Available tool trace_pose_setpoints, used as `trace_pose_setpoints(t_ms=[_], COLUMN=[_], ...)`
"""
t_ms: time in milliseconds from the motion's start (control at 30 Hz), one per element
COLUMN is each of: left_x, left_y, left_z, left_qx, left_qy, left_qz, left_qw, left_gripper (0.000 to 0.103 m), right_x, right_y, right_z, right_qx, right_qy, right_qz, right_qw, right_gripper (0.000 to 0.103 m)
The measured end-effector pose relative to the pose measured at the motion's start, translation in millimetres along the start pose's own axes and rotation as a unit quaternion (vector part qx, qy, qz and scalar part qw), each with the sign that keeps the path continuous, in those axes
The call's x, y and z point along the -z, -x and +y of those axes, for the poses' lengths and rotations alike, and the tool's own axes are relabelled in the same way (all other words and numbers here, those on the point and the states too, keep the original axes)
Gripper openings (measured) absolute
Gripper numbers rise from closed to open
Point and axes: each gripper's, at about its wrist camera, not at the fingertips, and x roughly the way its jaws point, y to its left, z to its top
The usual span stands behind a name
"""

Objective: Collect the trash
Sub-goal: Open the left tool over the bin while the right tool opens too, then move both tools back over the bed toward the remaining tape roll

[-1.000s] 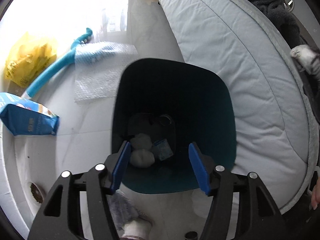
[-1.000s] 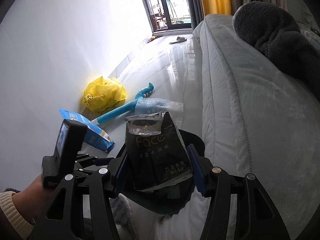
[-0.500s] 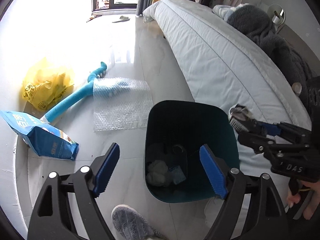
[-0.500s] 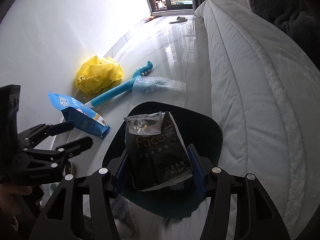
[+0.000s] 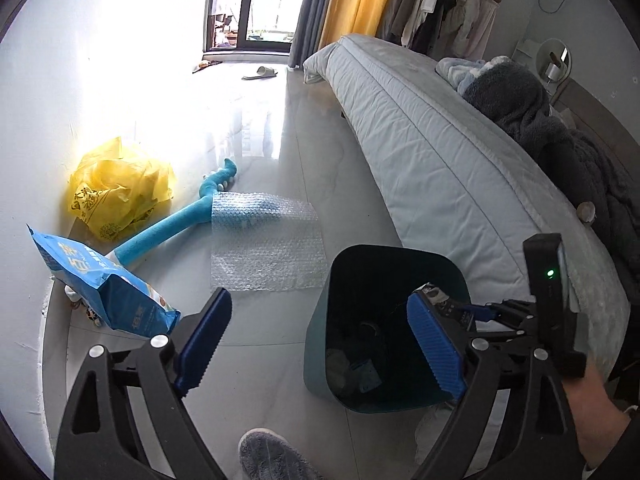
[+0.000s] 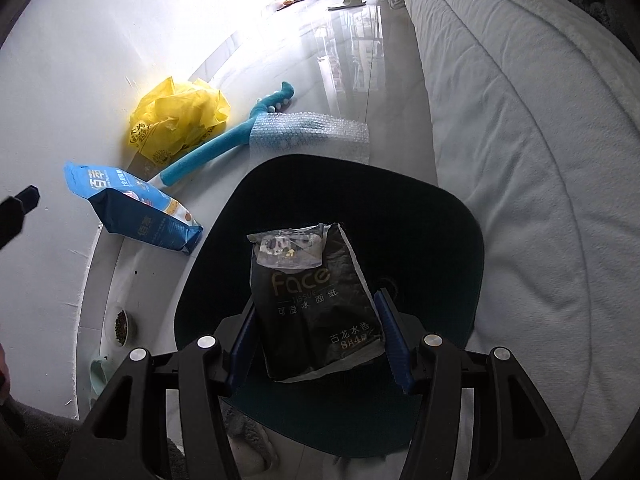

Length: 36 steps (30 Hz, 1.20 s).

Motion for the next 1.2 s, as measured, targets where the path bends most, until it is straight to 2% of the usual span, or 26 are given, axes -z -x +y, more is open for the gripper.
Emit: trace_pose_setpoints(t_ms=[200,300,400,600,800,1000,1200], left_x=[-8,-13,-20,-31,-41,-52,-58], left_y=[23,36,48,66,72,75,78], left_z=[-2,-7,-12,-29,-49,-84,-130], left_qx=[0.022,0.034,0.042,0.031,0.054,0.087,0.098], left_qy=[-0.009,-0.013,-0.018,-0.040,-0.035,-0.040,-0.063], left_qz=[-0.034,-0.060,-0.081,-0.117,-0.137,-0.140,-0.145], left_qw=[0.9991,0.9976,0.9957,0.9918,0.9884,0.9855,0.9825], left_gripper=[0.092,0.094,0.094,0.095,0.097,0.097,0.097], right_x=[3,3,1,-4,-4,-4,2], right_y=[-16,-13,-3,30,71,118,159], right_z=[9,8,10,11,8,-15,-48], right_qx=[0.008,0.012,0.015,0.000,-0.005,-0.014,0.007], right_qy=[0.002,-0.001,0.004,0.026,0.058,0.053,0.045], right_qz=[0.014,0.007,-0.012,-0.055,-0.100,-0.151,-0.188], right_qw=[1.000,1.000,1.000,0.998,0.993,0.987,0.981], right_gripper=[0.060,0.069,0.072,0.072,0.072,0.072,0.074])
